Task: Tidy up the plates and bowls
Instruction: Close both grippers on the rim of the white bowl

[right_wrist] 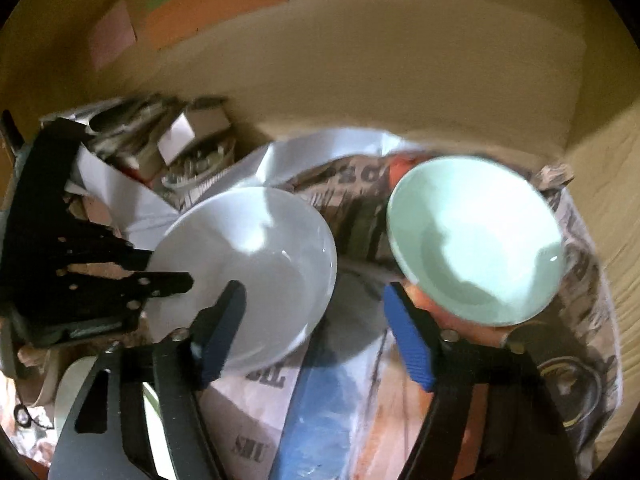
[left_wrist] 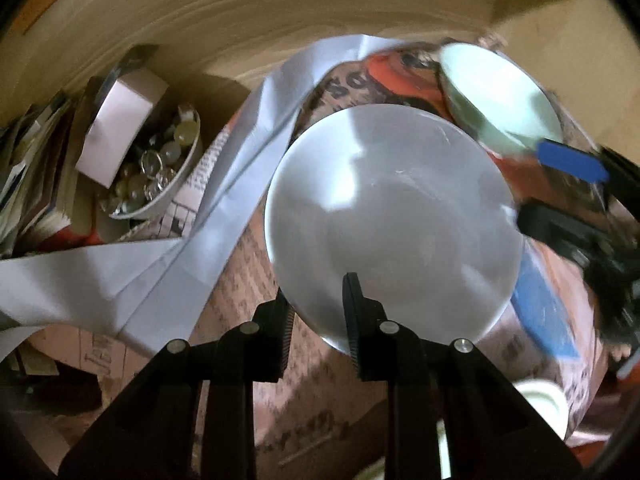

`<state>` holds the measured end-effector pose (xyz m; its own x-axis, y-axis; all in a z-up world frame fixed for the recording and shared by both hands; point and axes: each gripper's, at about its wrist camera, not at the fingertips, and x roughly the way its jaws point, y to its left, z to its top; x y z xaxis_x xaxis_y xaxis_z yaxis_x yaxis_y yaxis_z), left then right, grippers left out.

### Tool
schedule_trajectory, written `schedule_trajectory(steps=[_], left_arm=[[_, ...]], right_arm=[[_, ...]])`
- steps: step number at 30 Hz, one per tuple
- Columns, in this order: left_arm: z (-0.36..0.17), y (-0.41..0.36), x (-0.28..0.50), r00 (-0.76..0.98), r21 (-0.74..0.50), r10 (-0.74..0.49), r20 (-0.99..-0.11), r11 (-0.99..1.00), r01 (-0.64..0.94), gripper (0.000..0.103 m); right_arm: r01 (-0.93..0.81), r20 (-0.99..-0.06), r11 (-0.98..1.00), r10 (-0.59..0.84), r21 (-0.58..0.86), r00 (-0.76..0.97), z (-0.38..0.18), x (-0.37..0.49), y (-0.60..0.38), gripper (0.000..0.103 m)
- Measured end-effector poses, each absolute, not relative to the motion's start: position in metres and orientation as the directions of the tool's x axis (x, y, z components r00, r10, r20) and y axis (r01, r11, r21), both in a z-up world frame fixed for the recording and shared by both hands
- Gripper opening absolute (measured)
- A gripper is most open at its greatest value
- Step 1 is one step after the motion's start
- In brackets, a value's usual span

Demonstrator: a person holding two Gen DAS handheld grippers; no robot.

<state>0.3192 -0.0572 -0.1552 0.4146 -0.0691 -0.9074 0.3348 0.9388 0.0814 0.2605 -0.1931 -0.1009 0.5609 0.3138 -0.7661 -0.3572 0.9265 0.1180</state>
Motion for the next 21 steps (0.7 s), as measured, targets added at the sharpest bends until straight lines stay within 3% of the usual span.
schedule_trajectory(steps=[5, 8, 10, 12, 21], left_arm=[[-0.157, -0.054, 0.305, 0.412, 0.084, -0.081, -0.908, 0.927, 0.366, 0.024], [-0.157, -0.049, 0.303, 0.416, 0.073, -0.092, -0.905, 0.929, 0.364, 0.024], [-0.157, -0.048, 0.306, 0.417, 0.06, -0.103, -0.903, 0.931, 0.359, 0.024], [-0.153, -0.04, 0.301, 0.423, 0.055, -0.111, -0.899, 0.931, 0.361, 0.024], [-0.145, -0.041, 0.297, 0.449, 0.058, -0.114, -0.886, 0.934, 0.353, 0.023]], right_arm=[[-0.357, -0.803, 0.924, 0.314, 0.137, 0.506, -0.119, 0.27, -0.184, 0.058], [-0.358, -0.822, 0.923, 0.312, 0.143, 0.476, -0.126, 0.274, -0.18, 0.045], [-0.366, -0.839, 0.917, 0.322, 0.161, 0.439, -0.132, 0.277, -0.179, 0.024], [-0.369, -0.846, 0.912, 0.333, 0.178, 0.417, -0.135, 0.278, -0.179, 0.018], [-0.354, -0.837, 0.922, 0.315, 0.158, 0.448, -0.126, 0.267, -0.176, 0.016]])
